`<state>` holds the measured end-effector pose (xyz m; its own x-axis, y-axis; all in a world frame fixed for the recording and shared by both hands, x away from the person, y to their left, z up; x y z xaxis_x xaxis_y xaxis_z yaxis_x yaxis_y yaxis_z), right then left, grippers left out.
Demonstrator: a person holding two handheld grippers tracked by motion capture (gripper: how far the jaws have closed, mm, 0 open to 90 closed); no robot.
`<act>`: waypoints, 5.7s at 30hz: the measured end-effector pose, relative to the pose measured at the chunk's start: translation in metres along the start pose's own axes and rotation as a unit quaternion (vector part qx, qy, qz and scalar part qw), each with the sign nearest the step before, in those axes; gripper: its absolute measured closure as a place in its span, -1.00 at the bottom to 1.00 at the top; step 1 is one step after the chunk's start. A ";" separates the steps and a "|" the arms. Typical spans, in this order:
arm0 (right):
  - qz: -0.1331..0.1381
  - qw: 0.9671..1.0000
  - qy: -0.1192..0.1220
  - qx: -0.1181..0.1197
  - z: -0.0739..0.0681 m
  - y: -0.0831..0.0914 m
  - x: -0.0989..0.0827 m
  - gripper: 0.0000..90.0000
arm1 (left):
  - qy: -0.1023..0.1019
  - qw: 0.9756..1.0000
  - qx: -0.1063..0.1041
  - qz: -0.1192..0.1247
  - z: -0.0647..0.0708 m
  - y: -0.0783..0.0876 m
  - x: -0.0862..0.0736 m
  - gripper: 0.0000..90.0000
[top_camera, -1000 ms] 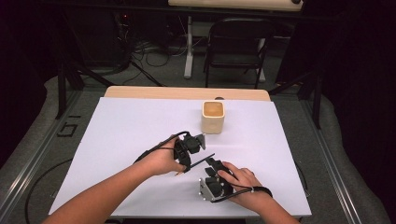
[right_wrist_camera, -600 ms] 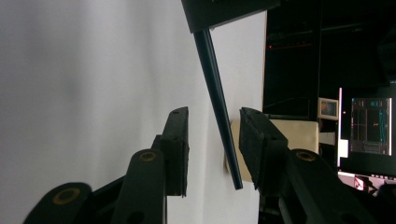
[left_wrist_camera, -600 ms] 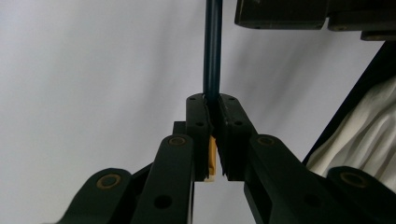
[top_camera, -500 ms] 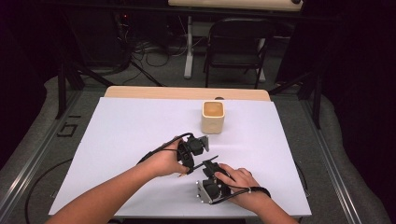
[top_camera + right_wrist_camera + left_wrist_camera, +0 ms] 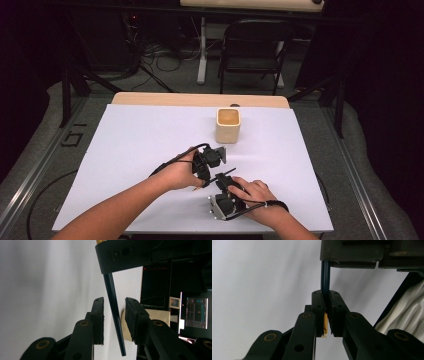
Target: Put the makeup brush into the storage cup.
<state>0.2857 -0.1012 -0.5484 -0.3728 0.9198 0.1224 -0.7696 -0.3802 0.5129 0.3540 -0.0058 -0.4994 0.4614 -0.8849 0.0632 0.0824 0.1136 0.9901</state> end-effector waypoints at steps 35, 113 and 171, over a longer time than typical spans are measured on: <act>-0.009 0.998 0.060 -0.007 -0.007 0.001 0.006 0.81 | -0.009 1.000 -0.006 -0.002 0.008 -0.002 0.006 0.87; 0.002 0.970 -0.244 0.016 0.031 0.003 -0.031 0.85 | 0.067 0.978 0.028 0.194 -0.044 0.024 -0.058 -0.17; 0.098 0.844 -0.524 0.062 0.063 -0.011 -0.037 0.85 | 0.105 0.932 -0.021 0.347 -0.036 0.009 -0.071 0.19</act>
<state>0.3402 -0.1249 -0.5048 0.2263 0.4458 0.8661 -0.6612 -0.5826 0.4726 0.3538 0.0746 -0.4999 0.5784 -0.4842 0.6565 -0.2676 0.6477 0.7134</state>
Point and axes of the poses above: each handheld gripper's, and its own axes: y roughly backward along the jaws, x roughly out of its top, z roughly to its right, the point moved 3 cm from there along -y, roughly forward along the jaws, and after that the axes turned 1 degree about x, right-handed, at the moved point
